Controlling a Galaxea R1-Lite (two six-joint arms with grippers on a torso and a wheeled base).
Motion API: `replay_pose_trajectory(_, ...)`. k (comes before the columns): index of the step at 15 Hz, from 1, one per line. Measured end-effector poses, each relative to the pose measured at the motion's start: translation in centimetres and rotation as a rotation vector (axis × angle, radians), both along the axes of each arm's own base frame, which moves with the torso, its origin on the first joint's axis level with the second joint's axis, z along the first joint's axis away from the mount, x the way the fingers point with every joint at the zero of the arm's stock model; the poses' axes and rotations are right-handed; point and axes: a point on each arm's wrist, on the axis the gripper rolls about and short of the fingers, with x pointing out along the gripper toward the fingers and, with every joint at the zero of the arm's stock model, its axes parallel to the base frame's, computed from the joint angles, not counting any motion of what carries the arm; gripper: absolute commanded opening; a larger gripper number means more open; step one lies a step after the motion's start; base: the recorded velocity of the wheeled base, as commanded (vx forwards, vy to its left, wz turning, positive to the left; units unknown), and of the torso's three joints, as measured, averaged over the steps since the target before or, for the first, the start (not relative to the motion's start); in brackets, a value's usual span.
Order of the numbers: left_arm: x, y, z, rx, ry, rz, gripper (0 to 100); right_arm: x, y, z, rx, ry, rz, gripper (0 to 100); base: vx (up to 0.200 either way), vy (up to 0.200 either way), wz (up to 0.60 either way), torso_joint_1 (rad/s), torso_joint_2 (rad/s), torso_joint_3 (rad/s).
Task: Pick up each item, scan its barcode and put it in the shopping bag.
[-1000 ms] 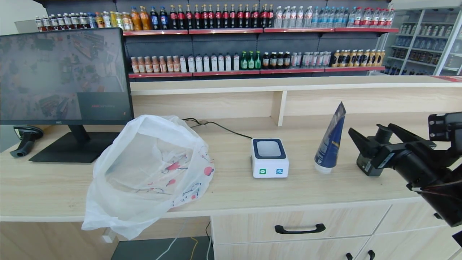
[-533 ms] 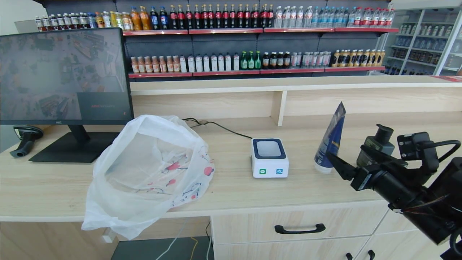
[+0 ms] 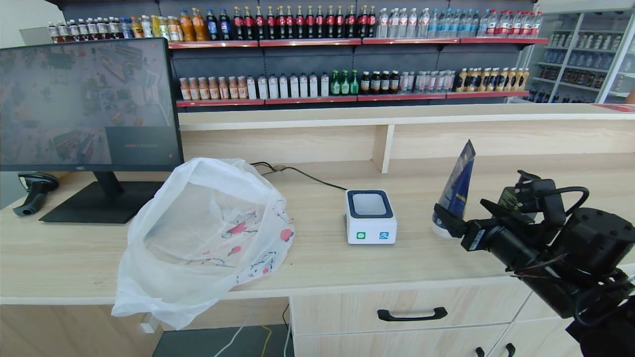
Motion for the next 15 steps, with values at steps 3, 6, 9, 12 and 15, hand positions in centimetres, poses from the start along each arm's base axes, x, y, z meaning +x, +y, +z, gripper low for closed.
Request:
replay_pose_trajectory(3,0.0,0.0,0.0,0.0,0.0,0.0,100,1.4,0.3,-0.4,0.005,-0.004,-0.024,100,0.0,0.0,0.0,0.0,0.0,0.0)
replay_pose_trajectory(6,0.0,0.0,0.0,0.0,0.0,0.0,100,2.5,0.5,-0.8,0.006,-0.004,-0.05,100,0.0,0.0,0.0,0.0,0.0,0.0)
replay_pose_trajectory(9,0.0,0.0,0.0,0.0,0.0,0.0,100,3.7,0.3,-1.1,0.018,-0.012,-0.116,100,0.0,0.0,0.0,0.0,0.0,0.0)
replay_pose_trajectory(12,0.0,0.0,0.0,0.0,0.0,0.0,100,4.7,0.4,-1.1,0.023,-0.026,-0.167,100,0.0,0.0,0.0,0.0,0.0,0.0)
replay_pose_trajectory(15,0.0,0.0,0.0,0.0,0.0,0.0,100,5.9,0.6,-1.2,0.032,-0.043,-0.182,100,0.0,0.0,0.0,0.0,0.0,0.0)
